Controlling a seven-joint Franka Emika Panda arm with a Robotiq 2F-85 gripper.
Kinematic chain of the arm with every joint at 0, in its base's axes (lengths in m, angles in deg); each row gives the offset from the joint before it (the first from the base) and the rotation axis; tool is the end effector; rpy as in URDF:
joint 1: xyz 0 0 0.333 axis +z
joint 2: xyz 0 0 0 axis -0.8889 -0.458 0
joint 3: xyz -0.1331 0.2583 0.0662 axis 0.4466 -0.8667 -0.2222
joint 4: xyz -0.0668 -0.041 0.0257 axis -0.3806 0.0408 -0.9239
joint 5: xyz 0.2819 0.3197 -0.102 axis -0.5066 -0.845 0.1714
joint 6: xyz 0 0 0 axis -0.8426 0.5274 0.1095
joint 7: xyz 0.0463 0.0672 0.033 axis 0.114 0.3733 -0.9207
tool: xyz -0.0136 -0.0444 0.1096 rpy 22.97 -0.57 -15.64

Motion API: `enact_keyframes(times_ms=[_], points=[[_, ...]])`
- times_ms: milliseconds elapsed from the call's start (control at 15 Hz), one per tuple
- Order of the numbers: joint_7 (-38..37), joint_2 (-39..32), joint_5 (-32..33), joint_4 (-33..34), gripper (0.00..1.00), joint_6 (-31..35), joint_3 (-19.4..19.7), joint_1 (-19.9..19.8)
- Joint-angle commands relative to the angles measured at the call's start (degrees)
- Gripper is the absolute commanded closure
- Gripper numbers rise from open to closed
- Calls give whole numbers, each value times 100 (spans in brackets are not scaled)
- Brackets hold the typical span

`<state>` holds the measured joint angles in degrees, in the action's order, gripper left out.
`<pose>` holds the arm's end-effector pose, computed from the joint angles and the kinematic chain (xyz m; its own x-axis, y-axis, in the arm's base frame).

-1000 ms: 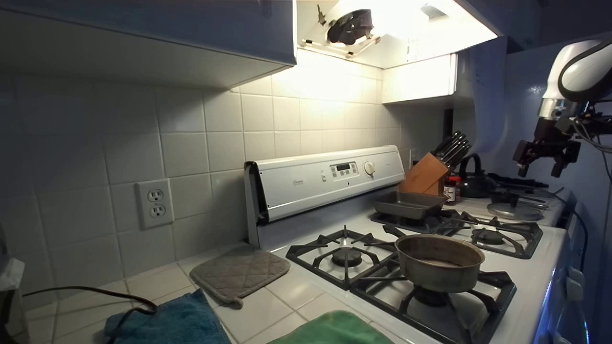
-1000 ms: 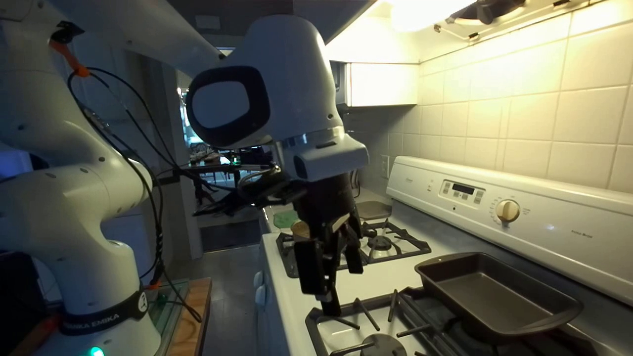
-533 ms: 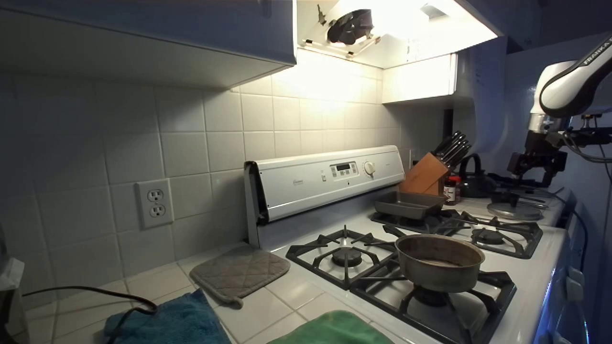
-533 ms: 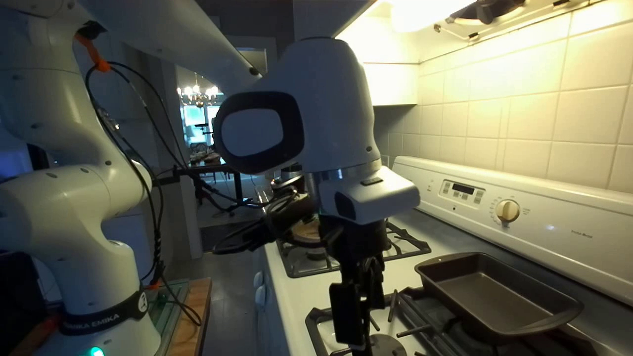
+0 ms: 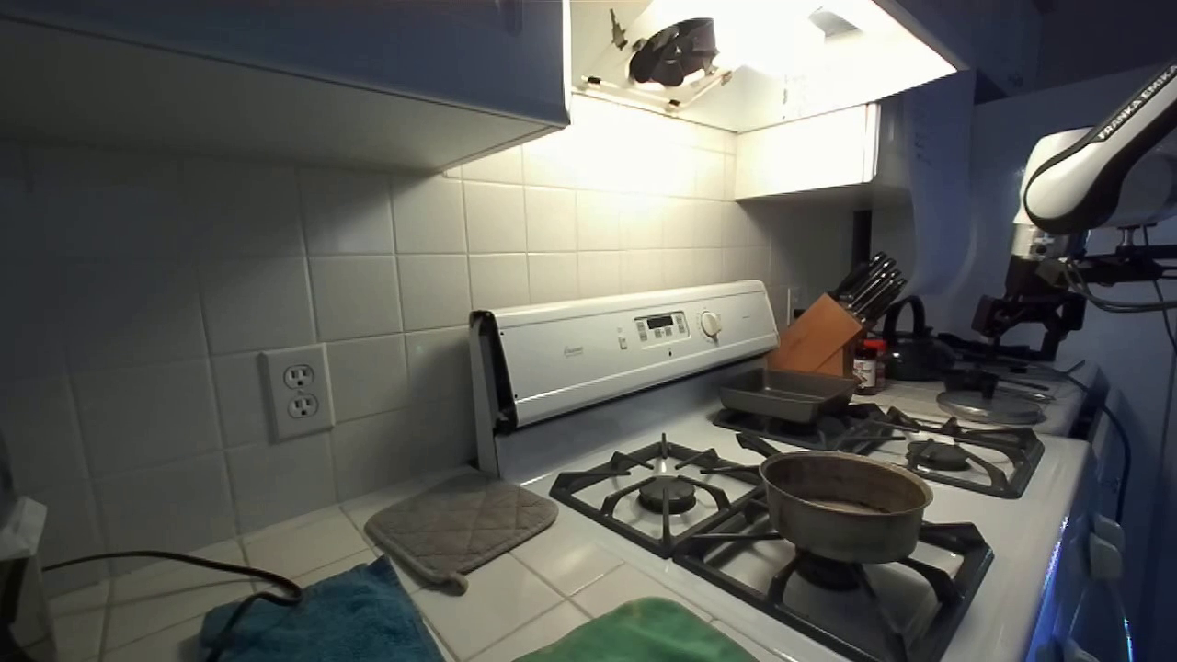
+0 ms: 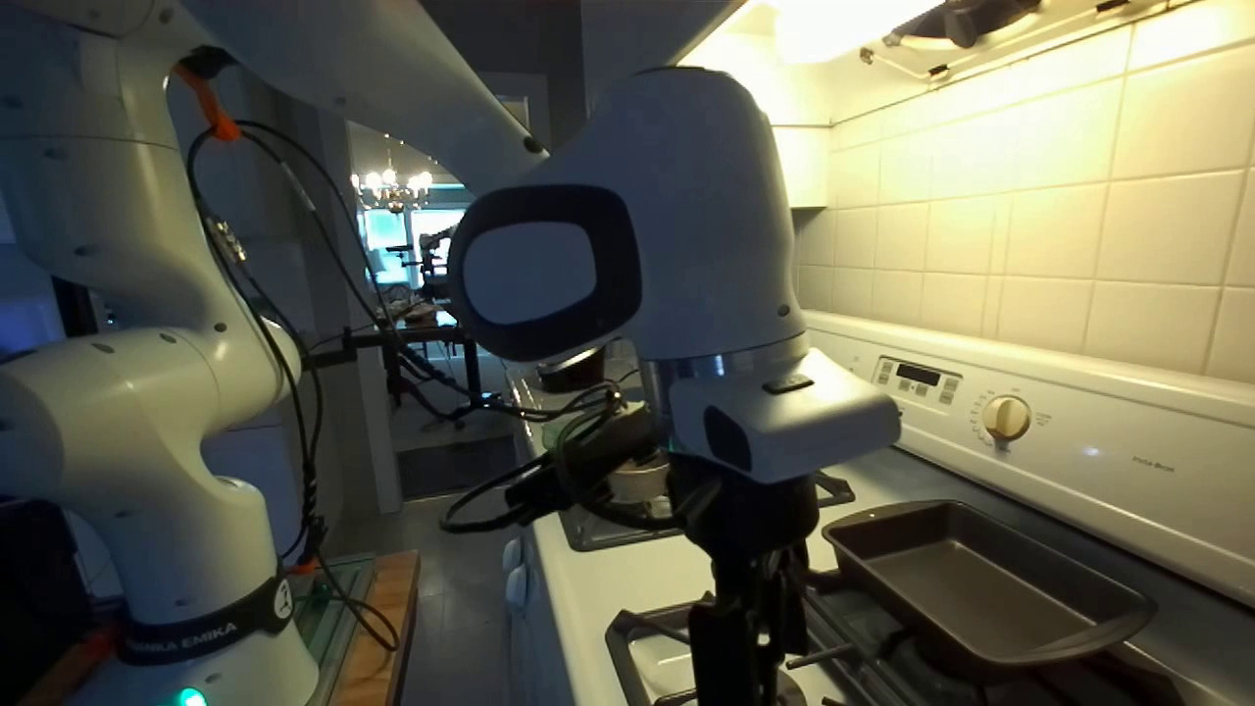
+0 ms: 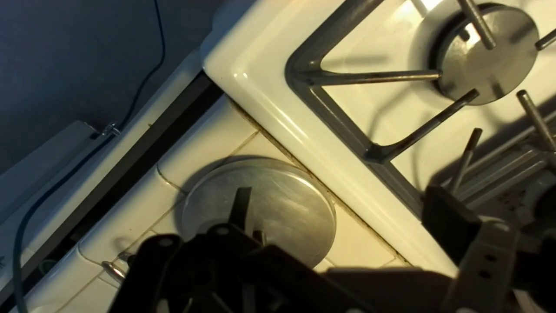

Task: Cover the pot

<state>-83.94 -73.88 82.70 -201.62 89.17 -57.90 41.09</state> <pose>0.4357 -0.3040 0.2802 0.7353 -0.6494 0.1938 -0.6658 -0.7456 0.0279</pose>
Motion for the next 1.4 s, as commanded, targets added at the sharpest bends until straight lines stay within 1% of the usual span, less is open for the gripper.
enact_keyframes(times_ms=[0, 67, 133, 400, 600, 733, 933, 1333], points=[[-253, -216, 153, 199, 0, -49, 135, 100], [-169, -300, 27, 283, 0, -111, 159, 106], [-175, -428, 23, 373, 0, 17, 195, 90], [299, -947, -476, 754, 0, 9, 348, 84], [677, -1343, -885, 1053, 0, -8, 375, 35], [738, -1579, -955, 1240, 0, 97, 397, 15], [653, -1910, -867, 1490, 0, 331, 448, 21], [666, -2386, -880, 1789, 0, 598, 443, -14]])
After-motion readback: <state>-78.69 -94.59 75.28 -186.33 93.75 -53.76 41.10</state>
